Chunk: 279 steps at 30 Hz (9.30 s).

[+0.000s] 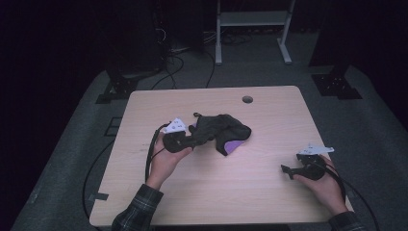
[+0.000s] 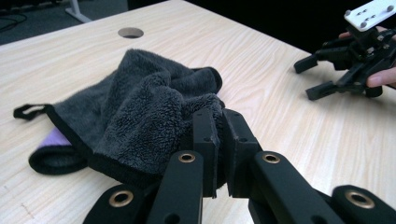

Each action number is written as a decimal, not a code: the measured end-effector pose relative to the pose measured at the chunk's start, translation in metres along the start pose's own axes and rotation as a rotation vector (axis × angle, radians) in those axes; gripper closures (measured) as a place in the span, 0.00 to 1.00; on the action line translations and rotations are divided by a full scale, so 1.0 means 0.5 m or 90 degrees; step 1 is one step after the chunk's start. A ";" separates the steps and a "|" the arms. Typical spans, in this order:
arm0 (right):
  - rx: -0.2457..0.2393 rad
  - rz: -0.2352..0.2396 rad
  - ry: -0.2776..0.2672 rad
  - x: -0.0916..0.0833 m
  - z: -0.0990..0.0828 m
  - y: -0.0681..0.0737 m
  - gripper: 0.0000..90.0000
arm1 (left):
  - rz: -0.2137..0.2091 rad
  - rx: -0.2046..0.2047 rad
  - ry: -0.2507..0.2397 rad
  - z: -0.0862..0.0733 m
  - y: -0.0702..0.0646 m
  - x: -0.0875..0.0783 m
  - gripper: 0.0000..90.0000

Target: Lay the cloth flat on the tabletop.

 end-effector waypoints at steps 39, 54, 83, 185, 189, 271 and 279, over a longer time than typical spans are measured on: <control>-0.113 0.179 -0.042 0.148 0.223 0.302 0.52 | -0.015 -0.009 -0.022 0.010 0.006 -0.004 0.95; -0.084 0.150 -0.034 0.143 0.239 0.264 0.90 | -0.009 -0.011 -0.033 0.017 0.007 -0.018 0.95; 0.039 0.039 -0.085 0.025 0.239 0.005 0.91 | 0.091 -0.058 -0.135 0.030 0.096 -0.182 0.95; 0.027 0.121 -0.007 0.120 0.199 0.053 0.74 | 0.113 -0.036 0.091 -0.110 0.138 -0.057 0.57; 0.034 0.121 -0.033 0.091 0.206 0.045 0.66 | 0.078 -0.001 0.112 -0.113 0.092 -0.030 0.57; 0.018 0.118 -0.086 -0.007 0.176 0.051 0.94 | 0.047 -0.054 0.065 -0.136 0.028 -0.090 0.93; 0.057 0.124 -0.058 0.012 0.155 0.015 0.82 | 0.047 -0.050 0.074 -0.139 0.027 -0.084 0.93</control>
Point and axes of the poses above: each handheld gripper's, and its own axes: x roughly forward along the jaws, z roughly out of its top, y roughly to its left, the point moved 5 cm from there along x, roughly forward along the jaws, and after that the axes turned 8 degrees about -z, right-handed, at the moved point
